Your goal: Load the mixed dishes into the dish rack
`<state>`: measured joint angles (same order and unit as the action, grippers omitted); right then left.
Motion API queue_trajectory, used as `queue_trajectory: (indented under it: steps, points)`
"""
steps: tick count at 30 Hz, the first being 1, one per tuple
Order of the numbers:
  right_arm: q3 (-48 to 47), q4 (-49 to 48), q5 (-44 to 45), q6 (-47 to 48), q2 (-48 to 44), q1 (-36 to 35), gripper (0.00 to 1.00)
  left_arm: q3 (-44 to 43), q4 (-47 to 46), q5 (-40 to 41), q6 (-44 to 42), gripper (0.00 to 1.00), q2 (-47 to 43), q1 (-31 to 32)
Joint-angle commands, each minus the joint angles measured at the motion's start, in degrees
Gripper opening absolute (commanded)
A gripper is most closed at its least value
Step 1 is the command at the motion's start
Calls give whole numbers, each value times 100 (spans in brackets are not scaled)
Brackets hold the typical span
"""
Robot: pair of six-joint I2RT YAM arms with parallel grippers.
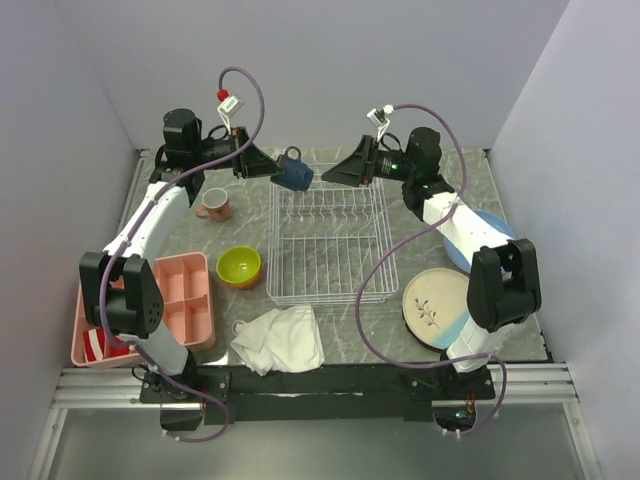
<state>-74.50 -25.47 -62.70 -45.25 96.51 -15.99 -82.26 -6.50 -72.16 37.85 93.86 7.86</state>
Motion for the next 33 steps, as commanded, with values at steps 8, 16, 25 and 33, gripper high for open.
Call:
queue_trajectory:
  steps: [8, 16, 25, 33]
  points:
    - [-434, -607, -120, -272, 412, -247, 100, -150, -861, -246, 557, 1, 123, 181]
    - [-688, -652, -94, -282, 781, -458, 100, -124, -1081, -254, 821, 1, 211, 181]
    - [-847, -1169, -15, -633, 1107, -607, 99, -115, -1029, -299, 769, 1, 220, 181]
    - [-855, -1382, -234, -801, 1142, -642, 75, -18, -1107, -316, 812, 1, 255, 190]
